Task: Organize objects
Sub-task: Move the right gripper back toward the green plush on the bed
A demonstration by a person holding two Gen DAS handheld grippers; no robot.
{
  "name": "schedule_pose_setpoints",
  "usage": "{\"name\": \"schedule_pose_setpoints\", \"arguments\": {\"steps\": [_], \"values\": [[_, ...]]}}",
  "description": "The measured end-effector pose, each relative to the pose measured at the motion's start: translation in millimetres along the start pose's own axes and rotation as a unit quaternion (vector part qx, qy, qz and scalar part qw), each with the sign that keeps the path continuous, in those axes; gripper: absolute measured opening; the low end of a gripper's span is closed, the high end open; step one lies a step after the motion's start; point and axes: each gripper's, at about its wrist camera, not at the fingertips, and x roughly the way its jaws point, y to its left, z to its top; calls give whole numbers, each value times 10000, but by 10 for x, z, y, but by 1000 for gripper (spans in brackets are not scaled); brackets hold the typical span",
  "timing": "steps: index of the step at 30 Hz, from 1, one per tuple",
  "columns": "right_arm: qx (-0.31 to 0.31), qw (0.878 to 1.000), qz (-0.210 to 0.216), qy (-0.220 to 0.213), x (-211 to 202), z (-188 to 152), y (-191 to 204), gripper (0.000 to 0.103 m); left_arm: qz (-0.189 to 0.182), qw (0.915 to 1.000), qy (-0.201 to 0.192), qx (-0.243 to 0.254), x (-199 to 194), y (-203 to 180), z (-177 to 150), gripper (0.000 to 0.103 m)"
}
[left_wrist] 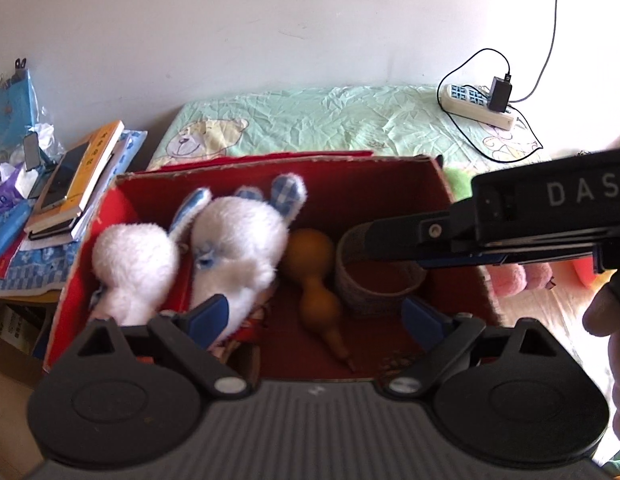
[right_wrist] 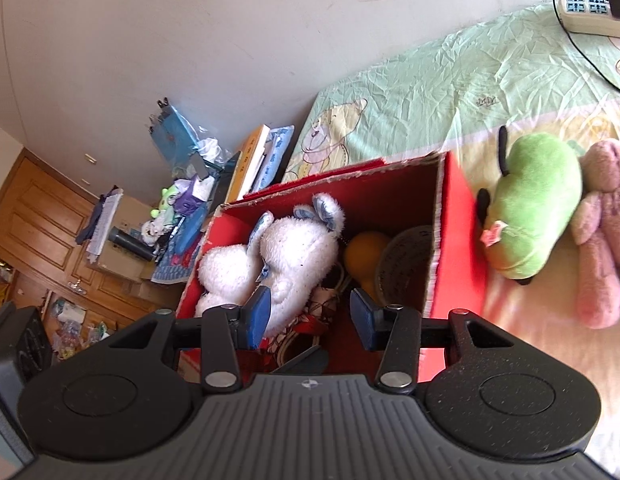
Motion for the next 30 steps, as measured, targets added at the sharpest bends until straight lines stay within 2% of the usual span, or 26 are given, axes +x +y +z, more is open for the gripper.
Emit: {"name": "schedule_pose_setpoints", "arguments": {"steps": [7,12,19,30], "values": [[-63,9996,237,-130,-399,9,-203,48,193,9995,-219,73,-150,-424,78,94],[-36,9993,251,-276,-682,-10,-380,49,204,9991,-371,93,-251,-695,131,94],[208,9987,10,-466,-1045,-63,-733,49,30,9979,-557,335,-313,-1164,141,95],[663,9956,-330,-567,-1330,-238,-1248,49,-291,9958,-394,777,-137,-1749,96,95]]}}
